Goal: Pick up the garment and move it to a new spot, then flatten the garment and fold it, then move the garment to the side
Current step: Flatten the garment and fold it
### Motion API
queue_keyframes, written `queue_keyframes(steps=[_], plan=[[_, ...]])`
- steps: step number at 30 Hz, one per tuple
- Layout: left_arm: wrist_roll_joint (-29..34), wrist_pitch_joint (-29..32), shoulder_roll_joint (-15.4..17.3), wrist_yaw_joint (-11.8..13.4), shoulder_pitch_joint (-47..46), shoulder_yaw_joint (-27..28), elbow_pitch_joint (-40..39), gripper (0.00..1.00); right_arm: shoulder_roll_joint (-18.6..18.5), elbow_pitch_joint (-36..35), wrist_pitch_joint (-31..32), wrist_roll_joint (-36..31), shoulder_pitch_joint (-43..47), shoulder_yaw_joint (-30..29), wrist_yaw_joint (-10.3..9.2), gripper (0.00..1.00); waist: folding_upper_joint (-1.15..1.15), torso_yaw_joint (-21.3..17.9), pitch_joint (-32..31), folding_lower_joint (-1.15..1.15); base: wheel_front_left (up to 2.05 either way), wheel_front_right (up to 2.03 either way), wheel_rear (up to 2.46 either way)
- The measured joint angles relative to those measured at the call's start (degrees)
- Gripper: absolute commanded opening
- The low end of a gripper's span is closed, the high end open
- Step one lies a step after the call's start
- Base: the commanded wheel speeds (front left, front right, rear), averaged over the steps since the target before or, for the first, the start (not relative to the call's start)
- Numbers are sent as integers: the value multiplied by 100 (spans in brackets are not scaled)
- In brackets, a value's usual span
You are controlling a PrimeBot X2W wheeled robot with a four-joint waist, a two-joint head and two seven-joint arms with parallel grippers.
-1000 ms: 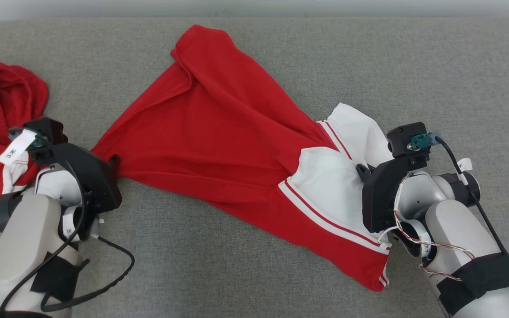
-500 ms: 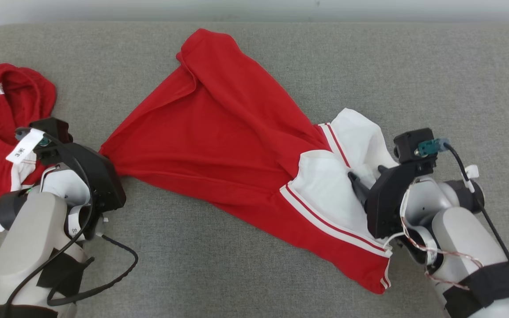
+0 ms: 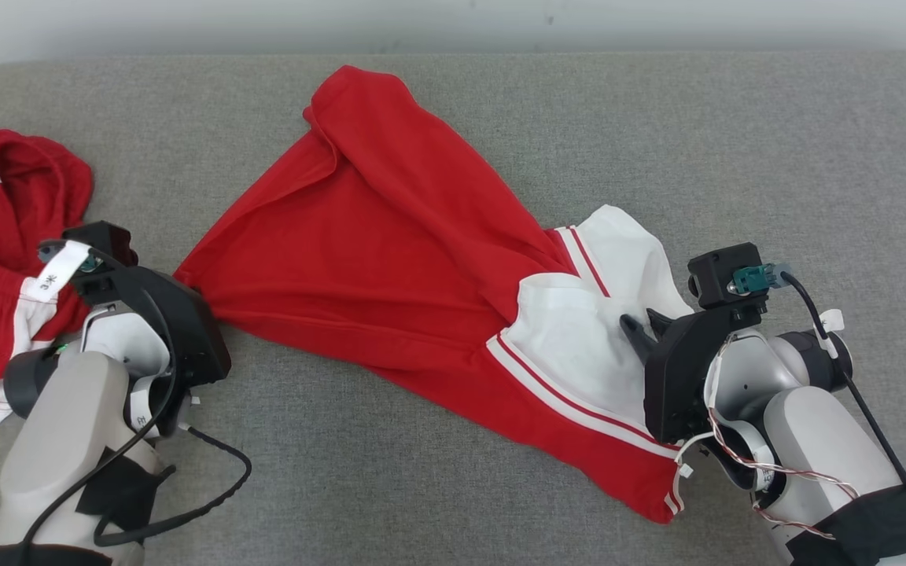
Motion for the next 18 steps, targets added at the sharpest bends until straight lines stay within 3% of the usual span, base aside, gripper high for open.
queue_keyframes(steps=[2, 3, 4, 5, 11, 18], plan=[[0, -8, -19, -8, 0, -13, 32, 0, 0, -24, 0, -15, 1, -2, -4, 15, 0, -3, -12, 0, 0, 0, 0], [0, -27, -30, -27, -1, -21, 48, 0, -2, -37, 1, -16, 1, -2, -5, 15, 0, -3, -19, 0, 0, 0, 0], [0, -51, -38, -49, -2, -27, 62, 0, -3, -43, 5, -16, 2, -2, -12, 4, 0, -3, -27, 0, 0, 0, 0], [0, -55, -46, -51, -3, -34, 74, 0, -8, -46, 9, -16, 4, -2, -13, 0, 0, -1, -33, 0, 0, 0, 0], [-2, -180, -67, -56, -8, -33, 167, 0, -44, -109, -38, -121, 0, -70, -91, 0, 0, 12, -71, 0, 0, 0, 0], [-186, -754, -225, -56, -211, 271, 52, 0, -126, -369, -692, -414, -255, -597, -309, 0, -1, 39, -201, 0, 0, 0, 0]])
